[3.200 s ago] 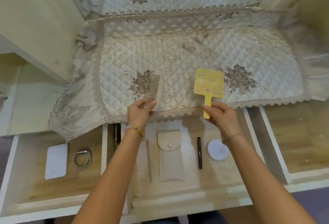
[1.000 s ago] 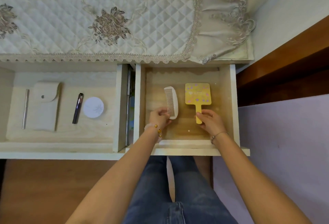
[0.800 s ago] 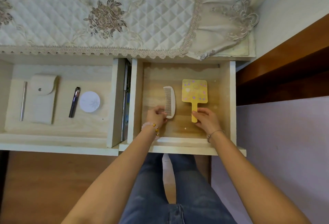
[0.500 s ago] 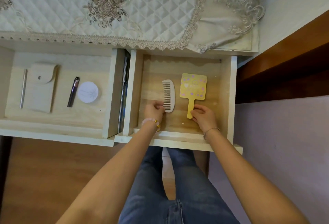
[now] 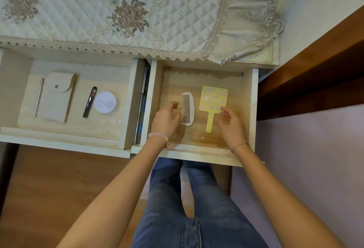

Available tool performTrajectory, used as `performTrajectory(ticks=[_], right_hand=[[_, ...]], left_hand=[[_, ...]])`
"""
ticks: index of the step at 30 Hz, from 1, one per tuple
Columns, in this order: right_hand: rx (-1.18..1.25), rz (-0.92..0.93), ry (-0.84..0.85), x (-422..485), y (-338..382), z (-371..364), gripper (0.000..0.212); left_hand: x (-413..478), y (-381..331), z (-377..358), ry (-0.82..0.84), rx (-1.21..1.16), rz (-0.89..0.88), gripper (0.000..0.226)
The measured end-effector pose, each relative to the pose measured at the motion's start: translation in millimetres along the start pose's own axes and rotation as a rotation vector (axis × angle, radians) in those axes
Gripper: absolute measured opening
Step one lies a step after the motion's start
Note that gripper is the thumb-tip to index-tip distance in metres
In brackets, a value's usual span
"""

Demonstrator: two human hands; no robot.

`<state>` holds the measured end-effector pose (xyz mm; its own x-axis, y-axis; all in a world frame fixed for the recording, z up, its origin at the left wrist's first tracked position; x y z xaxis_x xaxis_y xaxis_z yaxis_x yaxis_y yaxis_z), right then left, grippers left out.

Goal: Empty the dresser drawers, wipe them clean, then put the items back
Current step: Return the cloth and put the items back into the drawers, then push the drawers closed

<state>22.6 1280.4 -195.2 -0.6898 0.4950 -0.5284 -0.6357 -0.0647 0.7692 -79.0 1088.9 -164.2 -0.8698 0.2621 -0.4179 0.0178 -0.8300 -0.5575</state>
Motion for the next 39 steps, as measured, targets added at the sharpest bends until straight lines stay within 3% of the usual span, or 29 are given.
performTrajectory(ticks=[6,14,27,39], right_hand=[[-0.316,0.449,-0.063,-30.7,85.1,21.6,0.048],[-0.397,0.662,-0.129,-58.1,137.4,36.7,0.050],[-0.487,0.650,-0.168,-69.9,140.8,34.3,0.049],[-0.464,0.482,-0.437,-91.7,154.7,4.3,0.049]], left_hand=[[-31.1,-53.8,62.6,-0.255,0.386,-0.458,0.037],[-56.3,-80.7,106.3,-0.437,0.602,-0.543,0.045],[-54.4,-89.1,122.2,-0.465,0.638,-0.598,0.048],[-4.0,-83.1,148.6,-0.324,0.620,-0.872,0.050]])
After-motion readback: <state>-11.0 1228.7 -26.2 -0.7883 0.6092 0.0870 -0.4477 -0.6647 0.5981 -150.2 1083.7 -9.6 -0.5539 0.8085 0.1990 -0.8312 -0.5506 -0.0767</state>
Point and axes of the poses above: each hand's wrist, its own x-axis towards the middle knuckle, its own z-axis out of the back of the hand, y = z × x, the point moved 8 cm from there along x, towards the middle knuckle, and after that the axes turned 7 degrees about x, right-handed, at the moved point
